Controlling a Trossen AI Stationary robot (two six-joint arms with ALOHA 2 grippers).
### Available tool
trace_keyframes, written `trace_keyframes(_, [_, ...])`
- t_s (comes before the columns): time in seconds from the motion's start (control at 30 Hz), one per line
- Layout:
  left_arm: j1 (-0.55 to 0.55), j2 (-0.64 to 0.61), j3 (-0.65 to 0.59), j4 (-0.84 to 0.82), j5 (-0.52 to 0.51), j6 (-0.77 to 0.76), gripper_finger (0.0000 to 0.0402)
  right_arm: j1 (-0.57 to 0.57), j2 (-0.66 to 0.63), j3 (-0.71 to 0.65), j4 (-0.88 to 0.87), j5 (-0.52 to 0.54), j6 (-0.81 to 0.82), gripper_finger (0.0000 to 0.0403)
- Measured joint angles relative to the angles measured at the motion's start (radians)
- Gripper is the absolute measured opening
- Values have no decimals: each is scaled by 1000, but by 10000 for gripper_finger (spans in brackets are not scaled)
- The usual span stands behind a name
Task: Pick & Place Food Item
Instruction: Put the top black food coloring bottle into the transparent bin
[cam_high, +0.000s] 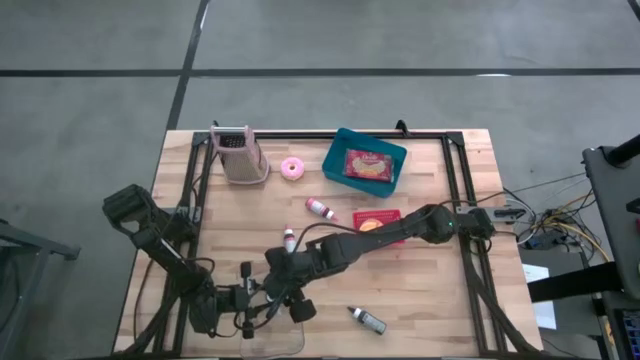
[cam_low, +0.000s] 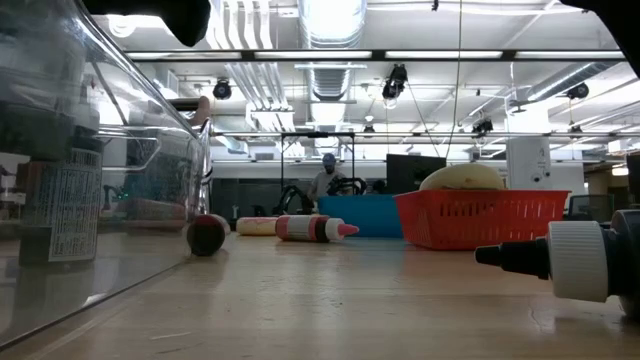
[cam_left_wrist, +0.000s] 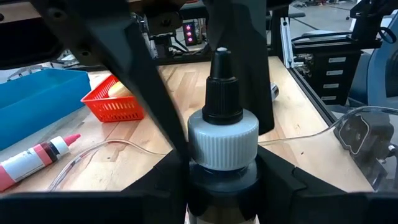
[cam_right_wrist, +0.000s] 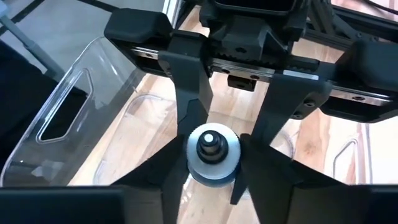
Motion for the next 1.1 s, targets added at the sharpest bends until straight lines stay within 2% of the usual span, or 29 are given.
trace_keyframes(0.17, [4, 0, 0, 5, 4, 0, 132, 2, 0, 0, -6, 3, -2, 101])
trace_keyframes(0.73, [8, 0, 0, 14, -7, 5, 132, 6, -2, 0, -26, 27, -1, 100])
trace_keyframes(1.1, [-24, 0, 20, 20, 15, 69, 192, 10, -2, 0, -50, 18, -1, 100])
